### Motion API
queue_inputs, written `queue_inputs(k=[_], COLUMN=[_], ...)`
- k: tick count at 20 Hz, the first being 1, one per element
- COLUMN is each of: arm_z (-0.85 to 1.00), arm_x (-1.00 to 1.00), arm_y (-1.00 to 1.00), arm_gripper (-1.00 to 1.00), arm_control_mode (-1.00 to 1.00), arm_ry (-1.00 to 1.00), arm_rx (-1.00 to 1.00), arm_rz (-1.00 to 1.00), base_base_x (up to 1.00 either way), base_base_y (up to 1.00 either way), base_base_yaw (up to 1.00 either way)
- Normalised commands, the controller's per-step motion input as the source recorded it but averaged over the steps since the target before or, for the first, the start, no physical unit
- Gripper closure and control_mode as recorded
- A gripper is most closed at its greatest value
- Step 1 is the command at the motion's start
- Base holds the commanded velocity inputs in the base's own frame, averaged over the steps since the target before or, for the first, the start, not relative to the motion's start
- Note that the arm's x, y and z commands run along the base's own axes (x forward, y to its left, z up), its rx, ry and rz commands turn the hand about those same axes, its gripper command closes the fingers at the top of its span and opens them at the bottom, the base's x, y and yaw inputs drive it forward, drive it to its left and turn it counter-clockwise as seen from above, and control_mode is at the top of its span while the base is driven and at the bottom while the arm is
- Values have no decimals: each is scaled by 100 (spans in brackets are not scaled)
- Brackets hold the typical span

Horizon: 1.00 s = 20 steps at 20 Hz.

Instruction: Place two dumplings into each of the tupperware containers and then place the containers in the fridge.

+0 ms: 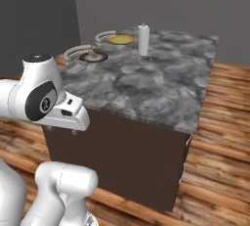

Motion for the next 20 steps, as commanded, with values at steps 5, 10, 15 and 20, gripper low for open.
queue_inputs(k=[5, 10, 15, 20], arm_z=[0, 0, 0, 0], arm_x=[0, 0, 0, 0], arm_y=[0, 0, 0, 0], arm_gripper=[-100, -100, -100, -100], arm_control_mode=[100, 100, 100, 100], arm_ry=[0, 0, 0, 0], arm_rx=[0, 0, 0, 0], arm_rz=[0, 0, 0, 0], base_base_x=[0, 0, 0, 23], base_base_y=[100, 100, 100, 100], base_base_yaw=[0, 0, 0, -14])
